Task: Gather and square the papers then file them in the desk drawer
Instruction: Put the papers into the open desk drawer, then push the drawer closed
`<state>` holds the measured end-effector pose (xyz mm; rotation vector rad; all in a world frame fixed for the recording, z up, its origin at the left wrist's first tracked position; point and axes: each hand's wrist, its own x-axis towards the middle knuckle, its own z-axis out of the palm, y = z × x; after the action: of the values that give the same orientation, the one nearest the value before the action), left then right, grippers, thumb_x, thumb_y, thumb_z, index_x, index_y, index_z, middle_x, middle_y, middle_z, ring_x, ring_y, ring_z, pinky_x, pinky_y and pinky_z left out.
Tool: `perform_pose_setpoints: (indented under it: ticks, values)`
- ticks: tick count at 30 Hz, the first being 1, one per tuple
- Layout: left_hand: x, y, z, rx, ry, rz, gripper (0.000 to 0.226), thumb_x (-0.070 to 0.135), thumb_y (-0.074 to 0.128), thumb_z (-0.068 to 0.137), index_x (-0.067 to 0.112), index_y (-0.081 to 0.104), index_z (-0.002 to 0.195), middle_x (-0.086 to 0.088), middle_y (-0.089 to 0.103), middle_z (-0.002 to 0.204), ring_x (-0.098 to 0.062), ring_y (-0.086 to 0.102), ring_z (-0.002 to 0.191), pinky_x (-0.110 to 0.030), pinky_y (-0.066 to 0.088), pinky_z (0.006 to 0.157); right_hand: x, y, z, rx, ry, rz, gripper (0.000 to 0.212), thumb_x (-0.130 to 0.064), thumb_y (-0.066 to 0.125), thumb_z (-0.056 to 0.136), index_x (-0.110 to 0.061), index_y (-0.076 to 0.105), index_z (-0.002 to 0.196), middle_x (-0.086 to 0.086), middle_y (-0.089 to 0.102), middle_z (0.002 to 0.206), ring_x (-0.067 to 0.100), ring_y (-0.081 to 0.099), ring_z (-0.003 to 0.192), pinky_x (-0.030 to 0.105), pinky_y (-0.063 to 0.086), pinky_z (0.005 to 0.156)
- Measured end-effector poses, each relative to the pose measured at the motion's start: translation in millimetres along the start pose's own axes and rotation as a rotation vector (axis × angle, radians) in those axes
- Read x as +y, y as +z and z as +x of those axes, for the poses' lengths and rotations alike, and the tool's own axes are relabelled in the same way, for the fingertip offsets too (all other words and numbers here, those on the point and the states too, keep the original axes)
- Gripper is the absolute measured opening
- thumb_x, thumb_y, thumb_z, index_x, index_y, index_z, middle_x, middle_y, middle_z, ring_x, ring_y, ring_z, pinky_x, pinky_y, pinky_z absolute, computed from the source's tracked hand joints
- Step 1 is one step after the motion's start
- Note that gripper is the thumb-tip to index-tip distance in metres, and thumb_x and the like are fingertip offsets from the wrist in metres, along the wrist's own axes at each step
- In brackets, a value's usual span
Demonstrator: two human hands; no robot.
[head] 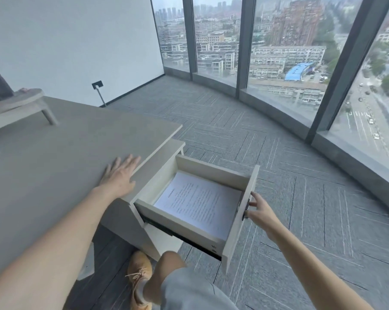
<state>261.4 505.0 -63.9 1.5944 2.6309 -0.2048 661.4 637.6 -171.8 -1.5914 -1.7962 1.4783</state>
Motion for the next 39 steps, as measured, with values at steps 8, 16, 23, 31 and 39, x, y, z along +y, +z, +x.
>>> perform_pose_setpoints:
  ticks: [8,16,23,31,39]
  values:
    - [-3.8,-9.3,20.9,-0.035,0.017,-0.049,0.096,0.024,0.052,0.08,0.05,-0.006,0.152,0.003,-0.01,0.167,-0.038,-0.008,0.151,-0.057,0.0,0.12,-36.3,43.7,17.2,-0.114,-0.034,0.073,0.086,-0.003,0.062,0.09,-0.032,0.017,0.158,0.012,0.048,0.149,0.023,0.049,0.131,0.045,0.047,0.101]
    - [-5.2,-3.8,26.1,0.007,0.034,-0.053,0.09,0.025,0.046,0.083,0.047,-0.008,0.153,0.003,-0.009,0.167,-0.037,-0.008,0.152,-0.057,-0.001,0.12,-77.2,108.6,48.0,-0.149,-0.072,0.083,0.078,-0.006,0.059,0.093,-0.033,0.02,0.155,0.012,0.053,0.142,0.025,0.049,0.131,0.05,0.045,0.105]
    - [-5.7,0.6,28.9,0.033,0.038,-0.052,0.093,0.028,0.049,0.082,0.049,-0.008,0.152,0.003,-0.008,0.167,-0.036,-0.007,0.152,-0.058,0.0,0.12,-102.9,153.7,71.6,-0.167,-0.082,0.092,0.081,-0.012,0.063,0.089,-0.035,0.021,0.154,0.003,0.058,0.135,0.024,0.051,0.134,0.049,0.045,0.106]
    - [-5.0,-1.1,27.4,0.044,0.035,-0.064,0.092,0.025,0.049,0.081,0.048,-0.004,0.153,0.003,-0.005,0.168,-0.037,-0.005,0.152,-0.06,0.001,0.119,-115.4,193.0,99.7,-0.237,-0.071,0.101,0.092,-0.032,0.061,0.079,-0.042,0.01,0.155,0.013,0.053,0.146,0.031,0.051,0.135,0.056,0.042,0.109]
    - [-5.3,-1.5,26.5,0.057,0.043,-0.064,0.092,0.026,0.049,0.08,0.047,-0.002,0.153,0.002,-0.003,0.168,-0.038,-0.003,0.152,-0.06,0.001,0.119,-128.9,219.5,120.5,-0.233,-0.058,0.116,0.1,-0.043,0.065,0.065,-0.041,0.017,0.152,0.018,0.058,0.132,0.033,0.057,0.125,0.055,0.043,0.108]
